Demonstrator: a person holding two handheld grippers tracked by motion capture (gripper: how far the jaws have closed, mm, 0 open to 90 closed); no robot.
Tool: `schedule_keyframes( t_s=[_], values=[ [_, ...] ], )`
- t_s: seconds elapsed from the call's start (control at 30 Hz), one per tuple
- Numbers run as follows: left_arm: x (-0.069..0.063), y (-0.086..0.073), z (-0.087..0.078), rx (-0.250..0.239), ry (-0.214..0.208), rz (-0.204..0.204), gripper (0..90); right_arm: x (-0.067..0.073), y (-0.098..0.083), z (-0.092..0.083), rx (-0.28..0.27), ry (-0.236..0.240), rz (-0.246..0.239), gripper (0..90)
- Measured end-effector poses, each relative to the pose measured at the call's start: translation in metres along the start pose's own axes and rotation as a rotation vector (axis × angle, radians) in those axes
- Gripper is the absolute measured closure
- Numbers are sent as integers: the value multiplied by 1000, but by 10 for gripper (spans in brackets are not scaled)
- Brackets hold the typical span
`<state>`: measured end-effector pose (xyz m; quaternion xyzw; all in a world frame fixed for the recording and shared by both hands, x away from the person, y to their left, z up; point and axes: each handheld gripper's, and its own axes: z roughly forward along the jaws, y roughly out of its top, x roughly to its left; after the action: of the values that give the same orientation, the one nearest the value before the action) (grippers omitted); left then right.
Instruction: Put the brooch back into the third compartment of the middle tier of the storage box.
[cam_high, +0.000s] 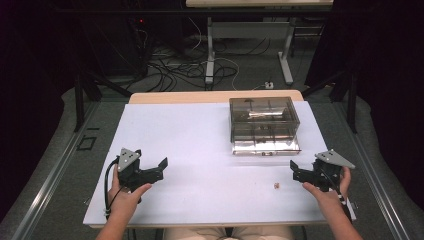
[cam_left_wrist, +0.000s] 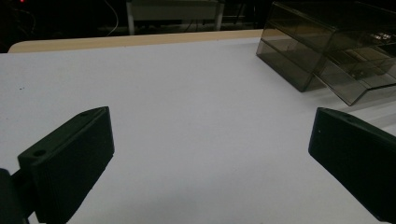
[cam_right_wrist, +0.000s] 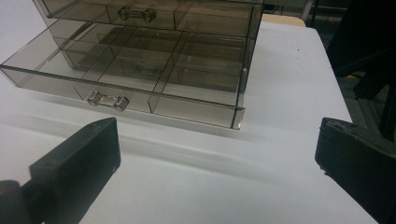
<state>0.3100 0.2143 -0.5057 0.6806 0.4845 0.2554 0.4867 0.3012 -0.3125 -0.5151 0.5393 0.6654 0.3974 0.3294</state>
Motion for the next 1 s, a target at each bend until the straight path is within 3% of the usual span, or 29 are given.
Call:
schedule_keyframes(
  t_s=[0.43, 0.47, 0.5, 0.53, 1.0],
  values=[
    [-1, 1, 0, 2, -4, -6, 4, 4, -1, -2, 6, 21, -32, 70],
    [-1, 0, -1, 3, -6, -9, 4, 5, -1, -2, 10, 24, -31, 81],
    [-1, 1, -1, 3, -3, -3, 4, 4, 0, -5, 50, 29, -50, 90],
    [-2, 1, -1, 4, -5, -4, 4, 5, -1, -3, 20, 29, -46, 98],
    [-3, 1, -1, 5, -10, 0, 4, 16, 0, -9, 59, 88, -77, 292]
  ],
)
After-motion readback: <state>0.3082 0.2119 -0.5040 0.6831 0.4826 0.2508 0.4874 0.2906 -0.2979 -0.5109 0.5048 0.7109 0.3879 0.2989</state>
